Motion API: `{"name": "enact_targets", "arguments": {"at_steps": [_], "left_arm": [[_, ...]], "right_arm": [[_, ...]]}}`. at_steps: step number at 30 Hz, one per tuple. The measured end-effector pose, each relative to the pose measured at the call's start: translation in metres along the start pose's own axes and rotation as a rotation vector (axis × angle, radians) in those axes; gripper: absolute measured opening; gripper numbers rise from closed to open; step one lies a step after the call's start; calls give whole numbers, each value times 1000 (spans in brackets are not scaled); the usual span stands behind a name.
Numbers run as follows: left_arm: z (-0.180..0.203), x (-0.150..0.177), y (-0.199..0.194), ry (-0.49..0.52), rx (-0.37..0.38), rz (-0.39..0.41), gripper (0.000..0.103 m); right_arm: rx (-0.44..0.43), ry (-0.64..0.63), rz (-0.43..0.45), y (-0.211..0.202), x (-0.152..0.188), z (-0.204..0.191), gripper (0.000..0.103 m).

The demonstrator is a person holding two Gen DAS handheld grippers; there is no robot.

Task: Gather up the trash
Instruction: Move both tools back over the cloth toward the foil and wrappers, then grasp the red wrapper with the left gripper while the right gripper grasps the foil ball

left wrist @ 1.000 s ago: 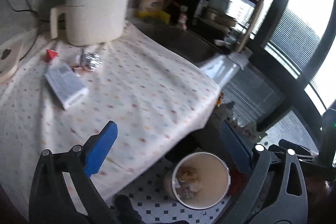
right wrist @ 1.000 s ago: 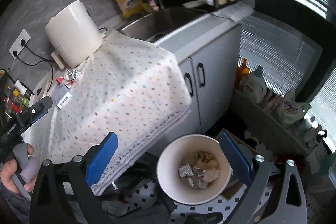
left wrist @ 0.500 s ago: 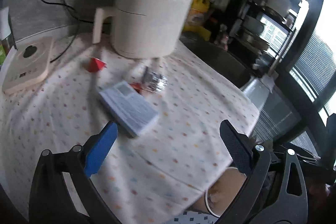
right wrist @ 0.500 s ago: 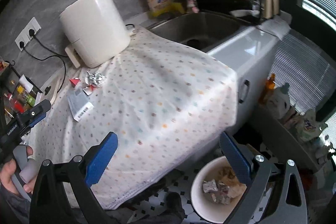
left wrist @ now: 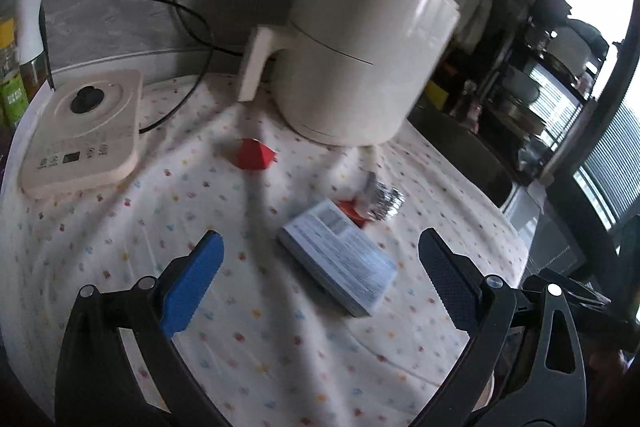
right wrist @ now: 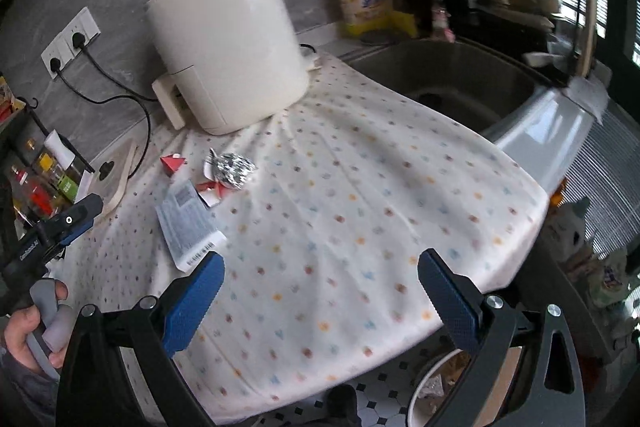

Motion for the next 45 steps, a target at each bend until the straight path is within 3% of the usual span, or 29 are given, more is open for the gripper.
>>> {"name": "enact_targets", "arguments": {"at_steps": [12, 15, 17, 24, 30, 34, 37, 45], "left_arm": [[-39, -39, 41, -41, -9, 13, 95], [-45, -46, 57, -47, -12, -4, 85], [-49, -50, 69, -55, -16, -24, 75], [-60, -61, 108, -64, -27, -74, 63], [-63, -60, 135, -47, -32, -130, 53], [-60, -57, 147, -28, -11, -157, 33], [-58, -59, 145, -22, 13, -140, 26], [-61, -59, 125, -36, 37, -116, 24]], "right_arm": [[17, -20, -16, 43, -34, -25, 95], [29, -21, -31, 55, -39, -25, 91], [32, -23, -50, 64, -41, -25, 83], [7, -25, -101, 91, -51, -37, 63], [7, -37, -113, 105, -60, -47, 60], [6, -49, -119, 112, -63, -55, 60], [2, -60, -129, 119, -64, -62, 60], [-13, -83, -147, 138, -67, -76, 60]]}}
Point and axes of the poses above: each gripper's, at about its wrist camera, not at the fingertips, and y roughly the way its jaws point, z to its right, x to its underside, the point moved 8 cm from there along y, roughly the way its jaws point, and after that the axes turned 7 degrees about -y, right-handed, at the moved point
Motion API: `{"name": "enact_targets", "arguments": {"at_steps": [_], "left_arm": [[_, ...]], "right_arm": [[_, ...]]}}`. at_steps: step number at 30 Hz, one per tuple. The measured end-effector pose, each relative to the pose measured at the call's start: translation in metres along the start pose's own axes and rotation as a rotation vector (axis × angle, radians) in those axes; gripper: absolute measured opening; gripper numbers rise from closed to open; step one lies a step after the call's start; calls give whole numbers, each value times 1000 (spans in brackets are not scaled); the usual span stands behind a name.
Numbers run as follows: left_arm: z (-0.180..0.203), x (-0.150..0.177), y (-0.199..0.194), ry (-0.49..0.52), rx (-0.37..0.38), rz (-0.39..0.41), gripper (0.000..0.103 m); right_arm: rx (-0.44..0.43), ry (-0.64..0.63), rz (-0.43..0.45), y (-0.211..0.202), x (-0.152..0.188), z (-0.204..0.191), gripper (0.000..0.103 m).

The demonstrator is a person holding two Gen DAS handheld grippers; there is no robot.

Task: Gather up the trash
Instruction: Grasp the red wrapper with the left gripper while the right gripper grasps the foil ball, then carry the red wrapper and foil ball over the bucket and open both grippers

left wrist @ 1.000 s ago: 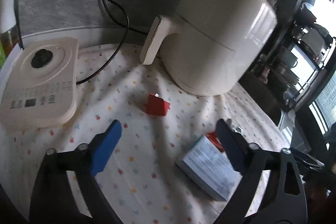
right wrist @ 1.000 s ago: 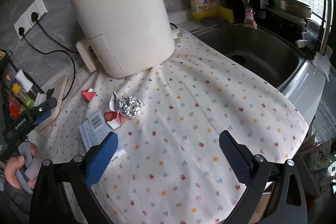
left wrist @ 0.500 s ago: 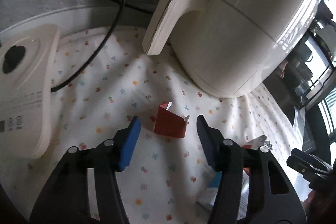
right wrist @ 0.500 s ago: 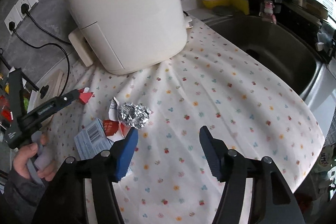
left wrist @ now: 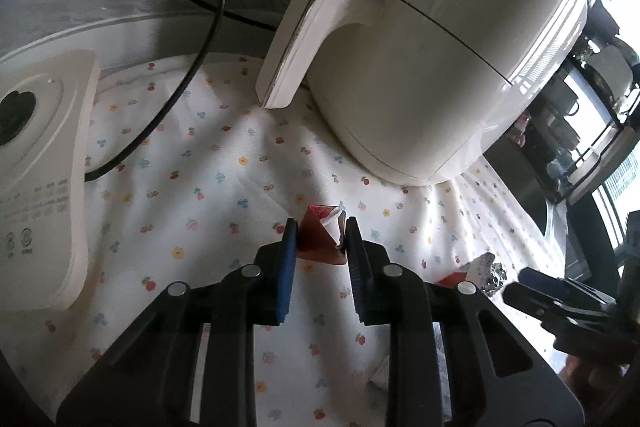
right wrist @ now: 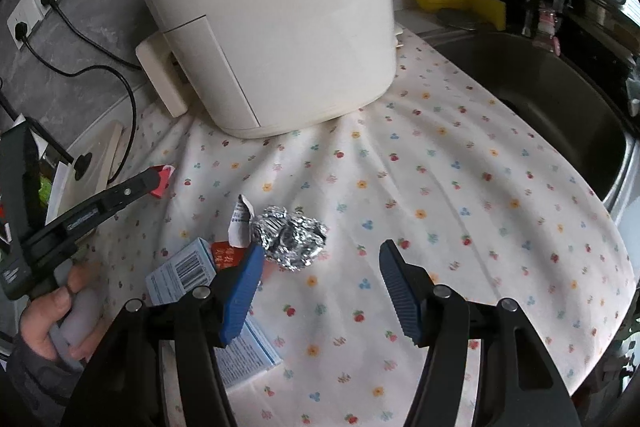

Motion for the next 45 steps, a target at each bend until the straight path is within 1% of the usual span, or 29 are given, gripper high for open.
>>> {"name": "enact_targets", "arguments": {"at_steps": [6, 13, 15, 16, 22, 30, 35, 39, 45], "left_arm": [[-3, 0, -10, -7, 3, 16, 24], [-5, -1, -18, -13, -3, 32, 24], [-6, -1, -23, -13, -9, 37, 24], [-6, 0, -25, -11, -11, 40, 24], [8, 1, -40, 5, -10, 63, 24], [50, 10, -59, 50, 7, 92, 24], [85, 24, -65, 95, 31, 95, 24], [107, 38, -72, 107, 44, 105, 24], [149, 70, -86, 134, 58, 111, 24]], "right_arm": [[-13, -11, -8, 11, -5, -4, 59], [-87, -9, -10, 27, -15, -15, 59], [-121, 2, -33, 32, -16, -17, 40], [-121, 7, -31, 32, -17, -17, 40], [-110, -8, 19, 5, -14, -12, 39], [-97, 12, 75, -43, 4, 12, 39], [-98, 51, 99, -72, 21, 34, 39], [-92, 64, 116, -94, 37, 52, 39], [-83, 93, 136, -129, 65, 83, 39]]}}
Point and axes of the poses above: each gripper's, at about its wrist camera, not at the fingertips, and y roughly the way its jaws point, z to its right, x to its underside, the point moved 8 cm from there along y, roughly the way its jaws point, and after that the axes turned 7 degrees about -y, right-handed, at the moved point
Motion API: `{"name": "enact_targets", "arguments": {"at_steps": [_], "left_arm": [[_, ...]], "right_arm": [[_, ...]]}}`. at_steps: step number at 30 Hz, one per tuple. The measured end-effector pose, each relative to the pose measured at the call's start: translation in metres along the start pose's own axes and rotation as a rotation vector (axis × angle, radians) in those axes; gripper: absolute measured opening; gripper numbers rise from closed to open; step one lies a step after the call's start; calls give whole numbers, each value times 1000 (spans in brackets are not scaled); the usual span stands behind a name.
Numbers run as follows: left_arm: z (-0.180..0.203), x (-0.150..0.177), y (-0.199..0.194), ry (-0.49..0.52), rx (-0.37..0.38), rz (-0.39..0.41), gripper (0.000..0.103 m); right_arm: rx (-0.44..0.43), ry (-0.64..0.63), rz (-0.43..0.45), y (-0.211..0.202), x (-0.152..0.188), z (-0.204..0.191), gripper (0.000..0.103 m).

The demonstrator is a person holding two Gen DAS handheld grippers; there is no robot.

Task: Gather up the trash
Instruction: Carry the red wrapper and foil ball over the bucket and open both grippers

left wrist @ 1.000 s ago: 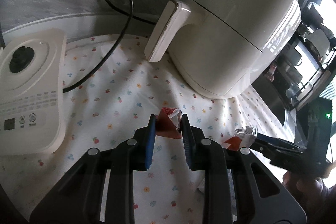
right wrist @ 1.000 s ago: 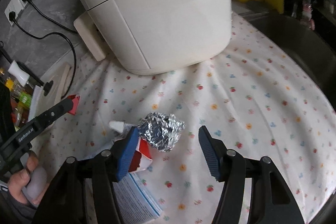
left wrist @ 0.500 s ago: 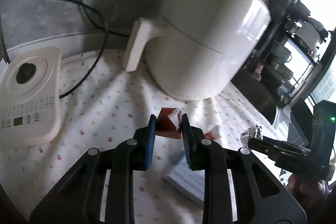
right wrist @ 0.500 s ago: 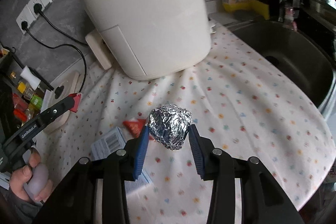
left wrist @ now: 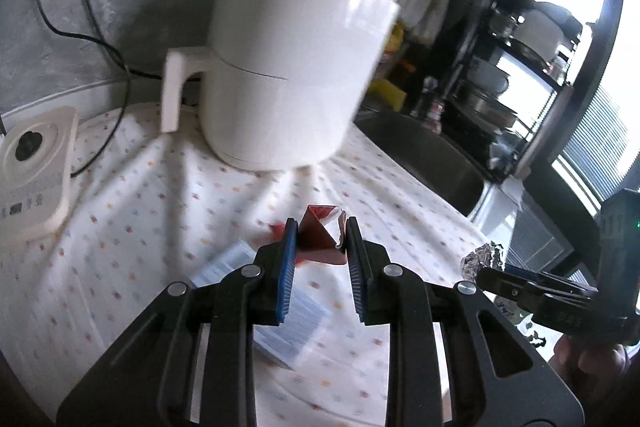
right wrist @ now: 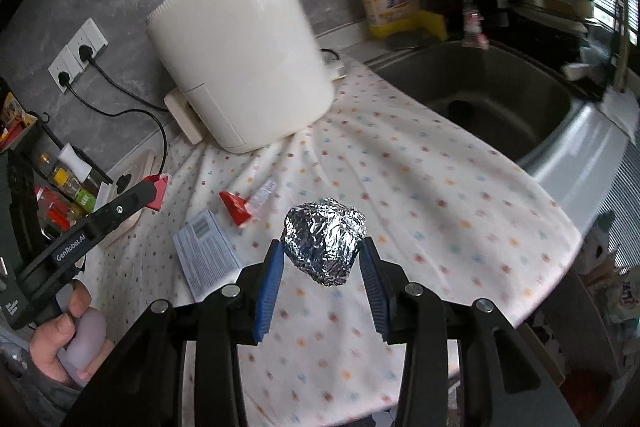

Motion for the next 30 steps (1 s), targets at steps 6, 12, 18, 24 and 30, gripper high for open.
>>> {"name": "enact_targets", "arguments": {"at_steps": [6, 12, 18, 24, 30], "left_arm": [[40, 23, -14, 20, 19, -4, 24], [75, 48, -29, 35, 30, -9, 24], [106, 73, -40, 54, 40, -23, 24], [139, 96, -49, 78, 46, -35, 24], [170, 122, -54, 97, 56, -55, 24]], "right_arm": [[12, 11, 20, -41, 19, 27, 39], [15, 22, 29, -76, 42, 49, 39], [24, 42, 30, -103, 65, 71, 39], [29, 60, 34, -130, 89, 94, 39], [42, 83, 31, -154, 114, 121, 39]]}}
Point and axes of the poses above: each gripper's, at about its wrist camera, not at the fingertips, and y roughly the way its jaws point, z to its right, x to its underside, the point moved 8 cm from there along y, roughly the way its jaws point, and after that the axes turned 7 degrees about -y, right-handed, at the moved point
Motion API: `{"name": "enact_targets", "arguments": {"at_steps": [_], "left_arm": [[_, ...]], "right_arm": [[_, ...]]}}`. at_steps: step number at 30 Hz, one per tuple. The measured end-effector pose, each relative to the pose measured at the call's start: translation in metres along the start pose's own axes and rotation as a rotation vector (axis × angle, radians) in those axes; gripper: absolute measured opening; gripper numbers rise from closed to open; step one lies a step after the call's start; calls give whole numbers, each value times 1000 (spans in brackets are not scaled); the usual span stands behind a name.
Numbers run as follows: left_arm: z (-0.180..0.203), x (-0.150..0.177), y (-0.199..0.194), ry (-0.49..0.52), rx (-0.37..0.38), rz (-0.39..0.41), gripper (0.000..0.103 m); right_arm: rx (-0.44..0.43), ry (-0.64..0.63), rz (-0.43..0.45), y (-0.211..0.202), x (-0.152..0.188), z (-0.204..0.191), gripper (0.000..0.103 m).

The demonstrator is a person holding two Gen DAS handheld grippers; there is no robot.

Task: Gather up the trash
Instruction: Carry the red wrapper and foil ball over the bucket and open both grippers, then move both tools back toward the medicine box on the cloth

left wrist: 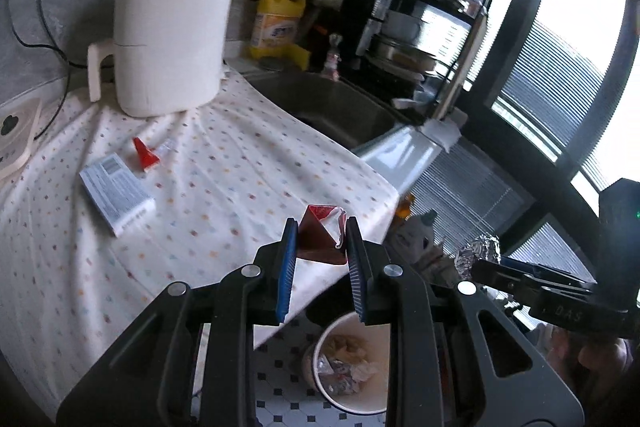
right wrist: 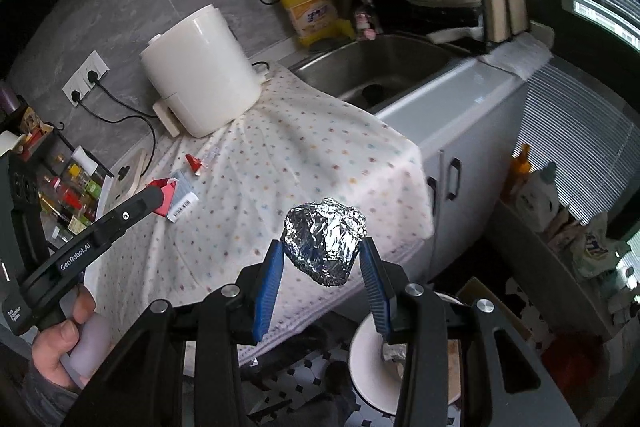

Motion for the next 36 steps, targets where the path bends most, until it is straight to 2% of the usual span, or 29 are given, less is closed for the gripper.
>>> {"name": "enact_targets", "arguments": {"at_steps": [9, 13, 15, 25, 36], "left_arm": [[40, 45, 9, 17, 18, -56, 24], [48, 59, 10, 5, 17, -64, 24], [50, 65, 9, 4, 10, -68, 24], [65, 90, 7, 18, 8, -94, 24], [96, 120, 24, 54, 58, -164, 25]], "right_arm": [[26, 41, -39, -19, 45, 45, 40], [36, 32, -54, -23, 61, 58, 44], [50, 33, -52, -26, 66, 65, 79], [88, 75, -40, -51, 91, 97, 83], [139, 143, -37, -75, 120, 126, 86]]}}
Point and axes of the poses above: each gripper's, at about its wrist camera, not at the fingertips, and y roughly the way its jaws point, z to its right, x to its underside, the point moved 8 cm from there along y, roughly the way its jaws point, and after that the axes turned 7 degrees about -y, right-handed, at the moved point
